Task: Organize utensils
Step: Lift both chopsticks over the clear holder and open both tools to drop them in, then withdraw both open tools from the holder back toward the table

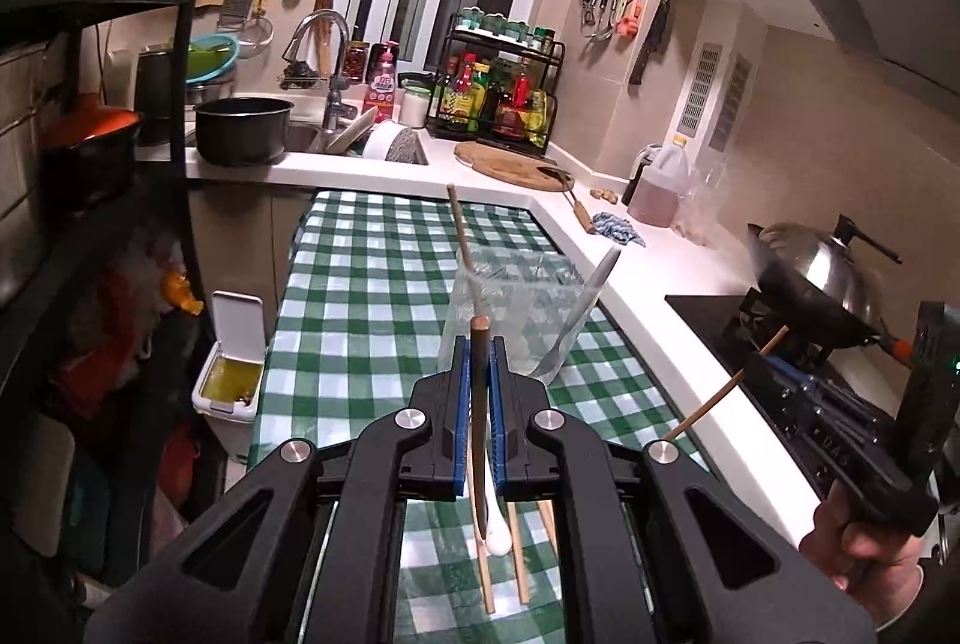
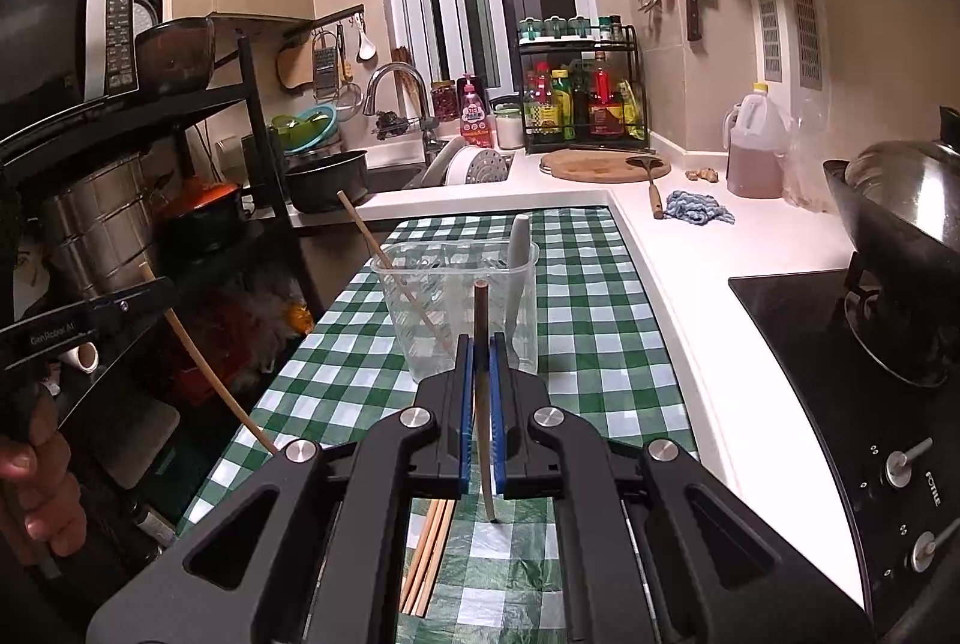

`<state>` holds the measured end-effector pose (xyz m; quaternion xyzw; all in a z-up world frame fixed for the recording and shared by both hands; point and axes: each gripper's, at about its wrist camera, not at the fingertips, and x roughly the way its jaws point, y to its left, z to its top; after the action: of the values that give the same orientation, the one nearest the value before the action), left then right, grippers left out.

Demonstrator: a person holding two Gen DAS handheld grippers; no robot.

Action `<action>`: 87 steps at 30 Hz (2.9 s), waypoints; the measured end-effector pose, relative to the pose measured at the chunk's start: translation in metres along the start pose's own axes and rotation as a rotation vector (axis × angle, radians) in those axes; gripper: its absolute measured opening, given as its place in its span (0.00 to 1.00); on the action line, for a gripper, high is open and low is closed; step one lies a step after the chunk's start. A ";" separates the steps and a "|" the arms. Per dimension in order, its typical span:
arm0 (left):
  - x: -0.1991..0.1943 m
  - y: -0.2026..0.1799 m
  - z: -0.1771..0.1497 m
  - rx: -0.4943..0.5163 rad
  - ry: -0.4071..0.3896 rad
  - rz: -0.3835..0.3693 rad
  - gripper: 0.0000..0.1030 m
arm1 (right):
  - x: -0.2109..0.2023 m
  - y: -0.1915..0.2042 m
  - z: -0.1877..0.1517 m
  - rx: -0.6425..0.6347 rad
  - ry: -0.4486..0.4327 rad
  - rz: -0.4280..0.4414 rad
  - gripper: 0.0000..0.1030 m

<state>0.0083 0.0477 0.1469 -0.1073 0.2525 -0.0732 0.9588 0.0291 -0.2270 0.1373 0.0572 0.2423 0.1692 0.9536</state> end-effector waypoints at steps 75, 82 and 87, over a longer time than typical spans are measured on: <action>0.125 -0.010 0.137 0.048 -0.127 -0.043 0.38 | 0.143 -0.018 0.135 -0.032 0.084 -0.106 0.39; 0.082 -0.019 0.134 0.076 -0.189 -0.028 0.38 | 0.097 -0.020 0.141 -0.050 0.006 -0.117 0.39; 0.061 -0.020 0.111 0.090 -0.188 0.003 0.38 | 0.050 -0.015 0.120 -0.077 -0.080 -0.107 0.39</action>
<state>0.1144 0.0354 0.2175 -0.0700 0.1579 -0.0728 0.9823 0.1327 -0.2268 0.2173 0.0144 0.1999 0.1249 0.9717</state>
